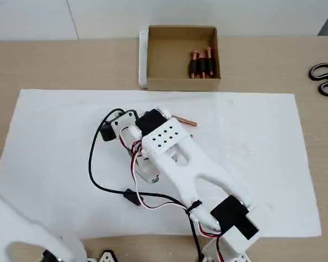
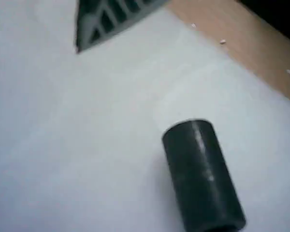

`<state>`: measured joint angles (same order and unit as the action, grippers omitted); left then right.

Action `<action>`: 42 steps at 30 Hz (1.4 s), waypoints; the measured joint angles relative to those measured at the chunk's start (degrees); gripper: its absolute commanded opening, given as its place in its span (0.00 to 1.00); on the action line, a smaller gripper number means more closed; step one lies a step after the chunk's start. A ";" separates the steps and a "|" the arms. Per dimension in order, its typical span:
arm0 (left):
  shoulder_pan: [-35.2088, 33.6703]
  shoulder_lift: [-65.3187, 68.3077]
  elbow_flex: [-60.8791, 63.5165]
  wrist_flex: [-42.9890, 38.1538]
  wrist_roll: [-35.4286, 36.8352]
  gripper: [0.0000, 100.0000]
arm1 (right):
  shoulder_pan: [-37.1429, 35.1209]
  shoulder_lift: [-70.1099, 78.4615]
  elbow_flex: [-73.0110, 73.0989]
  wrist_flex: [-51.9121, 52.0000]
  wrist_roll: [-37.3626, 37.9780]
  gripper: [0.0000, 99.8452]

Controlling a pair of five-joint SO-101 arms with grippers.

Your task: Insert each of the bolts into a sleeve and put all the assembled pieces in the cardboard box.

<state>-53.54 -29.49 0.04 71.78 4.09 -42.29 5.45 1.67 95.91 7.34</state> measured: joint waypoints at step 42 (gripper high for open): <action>0.00 40.53 -37.19 6.42 0.00 0.28 | -19.87 5.45 0.18 -5.45 -13.01 0.20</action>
<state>-53.54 11.03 -37.14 78.20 4.09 -62.15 10.90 1.85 90.46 -5.67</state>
